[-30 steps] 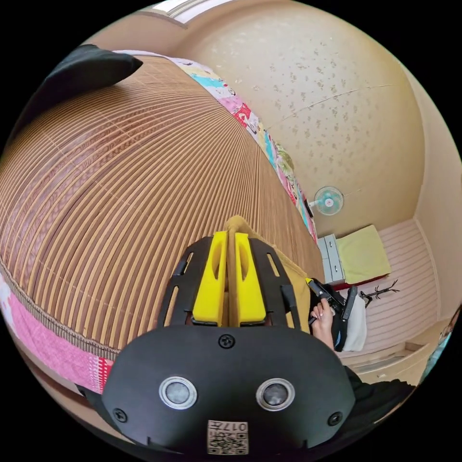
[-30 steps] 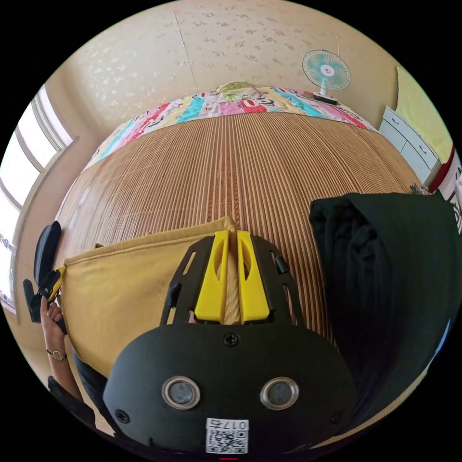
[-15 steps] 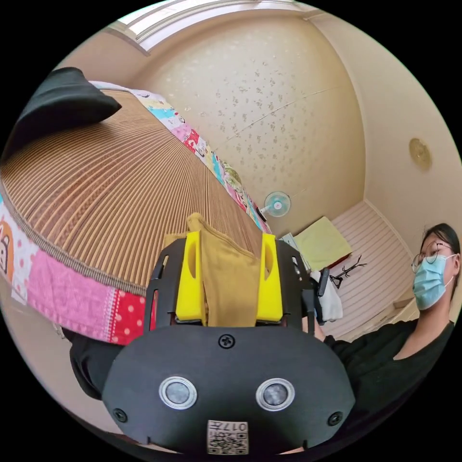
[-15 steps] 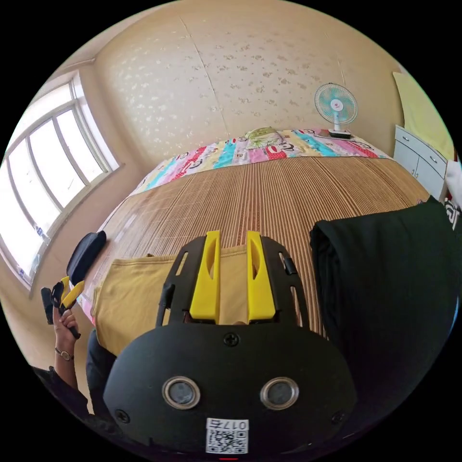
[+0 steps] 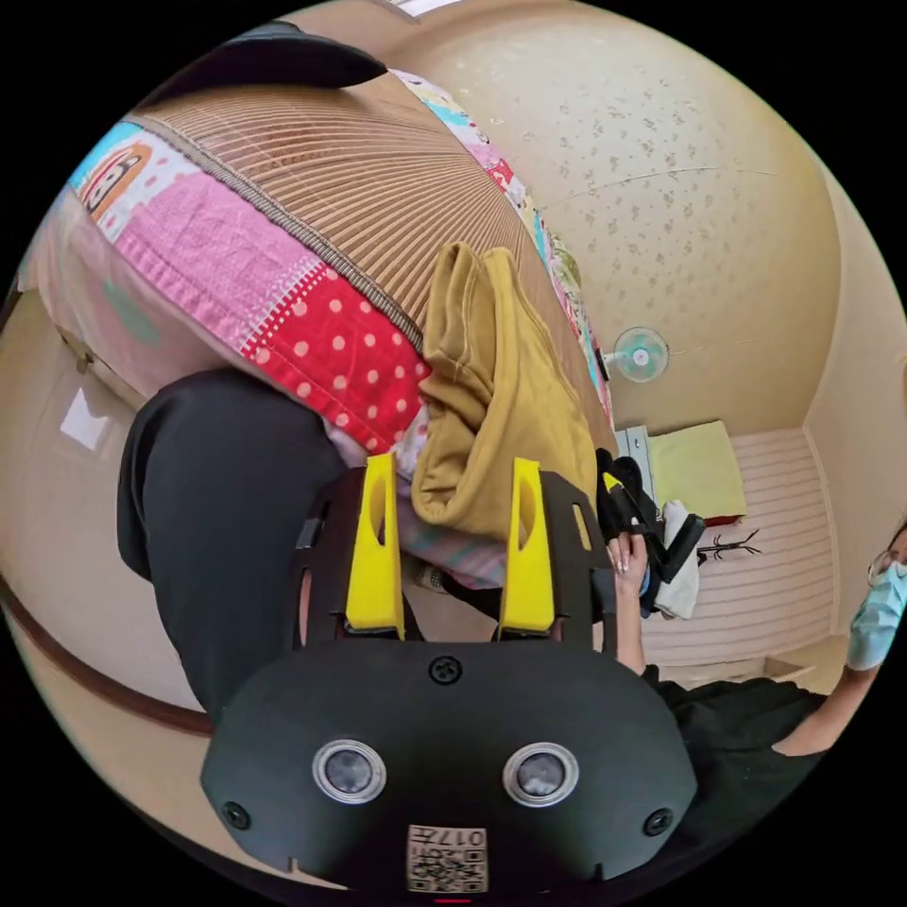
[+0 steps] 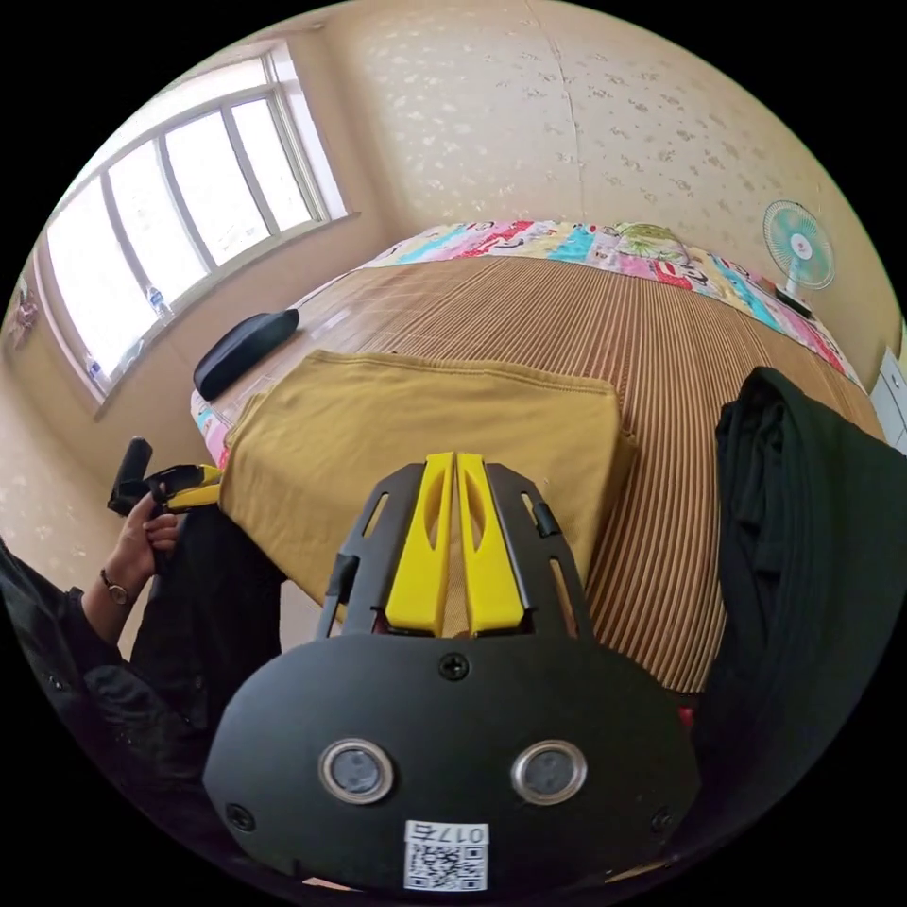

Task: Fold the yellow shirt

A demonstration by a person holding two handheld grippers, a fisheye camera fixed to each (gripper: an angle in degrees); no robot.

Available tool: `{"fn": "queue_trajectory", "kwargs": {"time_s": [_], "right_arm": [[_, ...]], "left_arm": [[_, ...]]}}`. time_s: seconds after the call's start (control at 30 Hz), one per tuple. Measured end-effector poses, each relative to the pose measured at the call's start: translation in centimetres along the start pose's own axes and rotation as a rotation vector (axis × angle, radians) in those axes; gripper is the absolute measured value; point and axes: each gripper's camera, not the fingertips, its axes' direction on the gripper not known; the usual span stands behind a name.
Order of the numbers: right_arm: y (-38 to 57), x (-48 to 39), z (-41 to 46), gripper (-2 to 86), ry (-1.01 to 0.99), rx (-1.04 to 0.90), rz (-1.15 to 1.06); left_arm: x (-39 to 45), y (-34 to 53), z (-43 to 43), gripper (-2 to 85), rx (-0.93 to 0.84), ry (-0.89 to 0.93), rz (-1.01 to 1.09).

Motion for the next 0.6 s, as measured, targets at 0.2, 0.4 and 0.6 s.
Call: {"fn": "queue_trajectory", "kwargs": {"time_s": [0.2,0.4,0.6], "right_arm": [[1.9,2.0,-1.6,1.5,-0.148,0.018,0.063],[3.0,0.8,-2.3,2.6,-0.173,-0.017,-0.010],[4.7,0.5,-3.3,4.7,0.179,-0.030,-0.001]], "left_arm": [[-2.4,-0.2,3.5,11.5,-0.099,-0.037,-0.024],[-6.3,1.0,3.3,6.2,-0.069,0.053,-0.063],[-6.2,2.5,0.5,5.3,0.029,0.072,0.055]]}}
